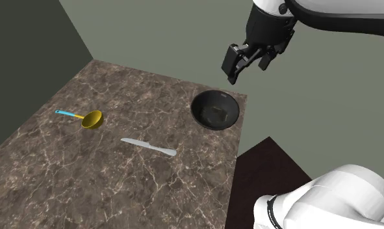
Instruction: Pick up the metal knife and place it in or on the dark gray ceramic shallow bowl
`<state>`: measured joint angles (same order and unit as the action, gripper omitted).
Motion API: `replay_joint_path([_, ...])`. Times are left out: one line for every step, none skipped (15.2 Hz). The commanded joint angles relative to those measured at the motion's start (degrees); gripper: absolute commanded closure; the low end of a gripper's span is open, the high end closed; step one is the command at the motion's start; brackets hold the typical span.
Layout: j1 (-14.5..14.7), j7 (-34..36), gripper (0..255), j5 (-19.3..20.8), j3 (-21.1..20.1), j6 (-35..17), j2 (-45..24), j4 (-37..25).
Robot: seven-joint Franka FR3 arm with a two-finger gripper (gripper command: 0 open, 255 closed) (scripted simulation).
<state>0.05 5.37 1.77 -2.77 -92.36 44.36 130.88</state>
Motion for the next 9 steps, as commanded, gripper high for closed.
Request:
replay_joint_path([0.0,0.0,0,0.0,0.0,0.0,0.0,0.0])
replay_joint_path([0.5,-0.3,0,-0.3,-0.5,-1.1,-1.5,0.1])
replay_joint_path([1.1,-0.5,0,-0.5,-1.0,-2.1,-3.1,0.1])
replay_joint_path([1.6,-0.8,0,-0.7,-1.4,-3.2,-4.7,0.1])
replay_joint_path([2.1,-1.1,0,-1.0,-1.9,-4.2,-6.3,0.1])
replay_joint_path([2.6,-1.3,0,-1.2,-2.4,-5.2,-7.9,0.0])
replay_joint_path([3.1,-1.6,0,-1.4,-2.9,-6.2,-9.5,-0.2])
replay_joint_path([3.6,-1.9,0,-1.5,-3.5,-7.1,-11.2,-0.3])
replay_joint_path([4.0,-2.1,0,-1.7,-4.0,-8.1,-12.9,-0.5])
